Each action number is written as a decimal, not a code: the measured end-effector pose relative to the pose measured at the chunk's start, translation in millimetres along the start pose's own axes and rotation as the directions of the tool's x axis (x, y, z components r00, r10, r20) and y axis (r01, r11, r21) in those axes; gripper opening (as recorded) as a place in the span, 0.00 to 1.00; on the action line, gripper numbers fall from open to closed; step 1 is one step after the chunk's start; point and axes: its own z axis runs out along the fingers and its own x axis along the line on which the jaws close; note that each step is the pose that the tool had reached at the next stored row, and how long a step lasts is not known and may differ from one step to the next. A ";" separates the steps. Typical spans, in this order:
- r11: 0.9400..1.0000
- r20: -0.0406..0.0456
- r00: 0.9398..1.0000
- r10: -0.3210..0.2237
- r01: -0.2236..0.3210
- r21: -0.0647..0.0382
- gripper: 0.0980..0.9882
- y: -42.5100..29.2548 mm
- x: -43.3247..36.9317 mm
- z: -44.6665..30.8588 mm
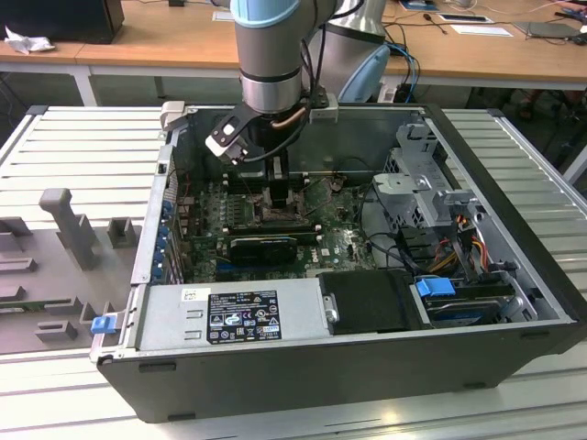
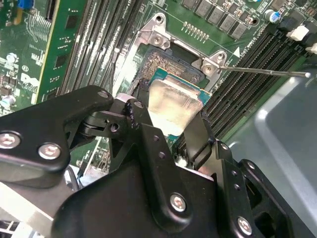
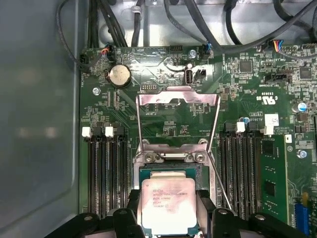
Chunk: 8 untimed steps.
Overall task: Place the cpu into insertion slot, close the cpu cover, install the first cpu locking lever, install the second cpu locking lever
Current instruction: 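Place the cpu into insertion slot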
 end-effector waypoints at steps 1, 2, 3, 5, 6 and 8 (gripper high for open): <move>1.000 0.000 1.000 0.000 0.000 0.000 0.48 -0.2 -0.2 1.1; 1.000 0.000 1.000 0.000 0.000 0.000 0.48 -0.8 -1.2 2.3; 1.000 0.000 1.000 0.000 0.000 0.000 0.48 -1.0 -2.1 3.4; 1.000 0.000 1.000 0.001 -0.001 0.000 0.48 -2.1 -4.6 6.4; 1.000 0.000 1.000 0.000 0.000 0.000 0.48 -2.3 -5.1 7.7; 1.000 0.000 1.000 0.002 -0.002 0.000 0.48 -2.7 -5.7 12.1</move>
